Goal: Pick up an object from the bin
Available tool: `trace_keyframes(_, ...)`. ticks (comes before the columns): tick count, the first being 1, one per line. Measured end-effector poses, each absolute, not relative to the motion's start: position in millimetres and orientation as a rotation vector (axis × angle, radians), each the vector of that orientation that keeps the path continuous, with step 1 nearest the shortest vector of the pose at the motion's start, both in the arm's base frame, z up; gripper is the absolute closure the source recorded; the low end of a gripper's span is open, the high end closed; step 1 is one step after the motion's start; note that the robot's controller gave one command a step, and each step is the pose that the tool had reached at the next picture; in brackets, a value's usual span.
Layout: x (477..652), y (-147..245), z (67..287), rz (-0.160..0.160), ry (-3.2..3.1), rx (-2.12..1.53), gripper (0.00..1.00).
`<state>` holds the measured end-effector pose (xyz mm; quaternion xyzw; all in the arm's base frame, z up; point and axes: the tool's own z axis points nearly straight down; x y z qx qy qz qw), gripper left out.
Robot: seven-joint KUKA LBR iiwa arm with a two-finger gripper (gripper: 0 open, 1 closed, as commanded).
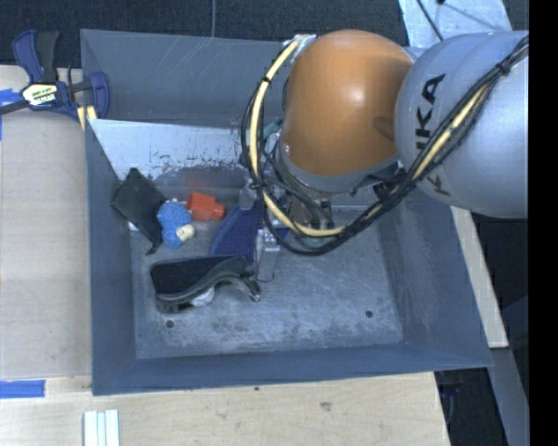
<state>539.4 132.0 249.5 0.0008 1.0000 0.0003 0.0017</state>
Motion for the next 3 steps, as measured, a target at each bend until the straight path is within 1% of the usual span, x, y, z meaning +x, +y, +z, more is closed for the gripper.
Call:
trace_keyframes(1,543.6,170,111,-0.001,3.147,-0.03,0.0)
trace_keyframes(2,545.9,169,117,-0.001,3.141,-0.027,1.0)
trace_keyframes(3,542.0,159,208,0.001,3.138,-0.027,1.0)
